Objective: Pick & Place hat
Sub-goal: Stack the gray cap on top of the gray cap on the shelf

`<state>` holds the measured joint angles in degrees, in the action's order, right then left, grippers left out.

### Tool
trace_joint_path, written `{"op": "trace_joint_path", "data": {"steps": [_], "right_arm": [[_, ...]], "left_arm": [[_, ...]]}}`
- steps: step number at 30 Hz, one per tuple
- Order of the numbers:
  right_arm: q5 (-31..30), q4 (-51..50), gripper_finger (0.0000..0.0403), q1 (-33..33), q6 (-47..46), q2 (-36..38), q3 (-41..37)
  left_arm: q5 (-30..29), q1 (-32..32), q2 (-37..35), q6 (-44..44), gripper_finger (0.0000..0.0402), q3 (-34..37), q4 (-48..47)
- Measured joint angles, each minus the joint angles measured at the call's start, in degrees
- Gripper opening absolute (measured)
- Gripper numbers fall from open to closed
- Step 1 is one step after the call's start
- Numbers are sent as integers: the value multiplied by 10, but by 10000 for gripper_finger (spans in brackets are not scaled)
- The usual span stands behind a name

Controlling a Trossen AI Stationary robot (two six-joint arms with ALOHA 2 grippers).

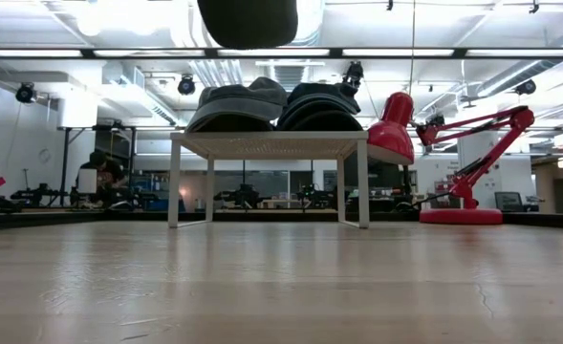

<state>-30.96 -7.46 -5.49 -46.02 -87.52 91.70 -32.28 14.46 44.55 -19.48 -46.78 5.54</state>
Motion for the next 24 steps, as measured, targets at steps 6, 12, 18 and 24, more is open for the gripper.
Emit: {"op": "trace_joint_path", "data": {"steps": [6,12,18,24], "right_arm": [[3,0,8,5,12,4,0],[15,0,8,7,10,4,0],[15,0,8,7,6,4,0],[15,1,8,7,2,4,0]], "left_arm": [[-18,0,-17,23,124,-3,-17],[-39,0,-30,51,124,1,-17],[-56,0,-32,74,124,1,-24],[-54,-1,-32,108,125,2,-55]]}}
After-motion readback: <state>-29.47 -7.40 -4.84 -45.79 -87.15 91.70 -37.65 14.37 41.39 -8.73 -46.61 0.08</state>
